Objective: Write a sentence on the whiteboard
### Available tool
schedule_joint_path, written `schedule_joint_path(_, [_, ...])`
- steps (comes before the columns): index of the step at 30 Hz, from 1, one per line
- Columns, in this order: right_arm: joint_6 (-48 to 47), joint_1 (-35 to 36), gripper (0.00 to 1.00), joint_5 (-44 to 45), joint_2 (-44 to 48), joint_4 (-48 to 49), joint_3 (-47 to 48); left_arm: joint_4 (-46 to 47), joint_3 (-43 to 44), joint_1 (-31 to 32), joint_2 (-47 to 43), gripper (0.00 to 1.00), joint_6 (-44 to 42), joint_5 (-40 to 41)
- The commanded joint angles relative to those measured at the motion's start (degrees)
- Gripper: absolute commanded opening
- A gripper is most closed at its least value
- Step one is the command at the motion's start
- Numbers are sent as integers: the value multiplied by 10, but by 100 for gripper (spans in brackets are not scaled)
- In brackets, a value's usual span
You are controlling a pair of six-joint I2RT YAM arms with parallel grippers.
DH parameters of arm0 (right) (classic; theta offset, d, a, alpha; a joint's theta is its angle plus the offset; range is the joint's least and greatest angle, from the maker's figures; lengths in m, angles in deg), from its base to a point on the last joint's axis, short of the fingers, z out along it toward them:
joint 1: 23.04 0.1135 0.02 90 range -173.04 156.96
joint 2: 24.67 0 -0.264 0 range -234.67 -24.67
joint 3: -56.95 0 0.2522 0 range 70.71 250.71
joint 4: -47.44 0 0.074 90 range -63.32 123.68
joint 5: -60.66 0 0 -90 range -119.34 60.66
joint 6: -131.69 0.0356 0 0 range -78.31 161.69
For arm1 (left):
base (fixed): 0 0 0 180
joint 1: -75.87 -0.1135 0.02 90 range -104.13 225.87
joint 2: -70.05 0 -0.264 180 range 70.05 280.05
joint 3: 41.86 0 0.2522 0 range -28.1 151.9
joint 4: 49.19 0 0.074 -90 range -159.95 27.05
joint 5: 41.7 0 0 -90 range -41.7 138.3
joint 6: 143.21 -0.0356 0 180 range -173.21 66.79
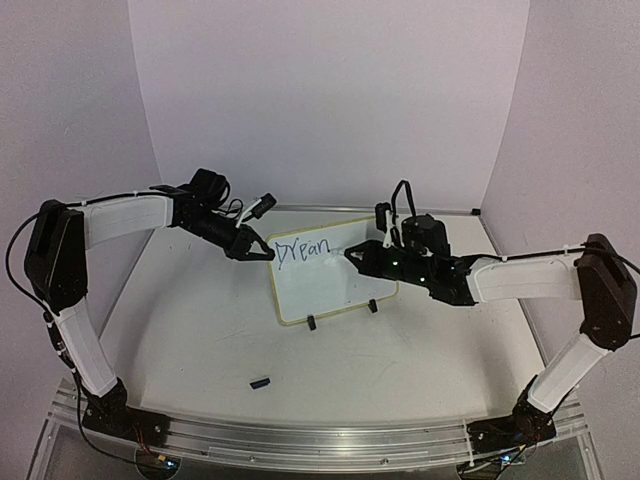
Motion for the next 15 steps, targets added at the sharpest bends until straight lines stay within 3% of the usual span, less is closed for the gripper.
schedule_joint_path(1, [1, -4, 0, 13, 11, 30, 32, -32, 11, 11, 1, 0, -16, 23])
schedule_joint_path(15, [3, -4, 0, 51, 18, 37, 21, -33, 11, 11, 0, 0, -17, 24])
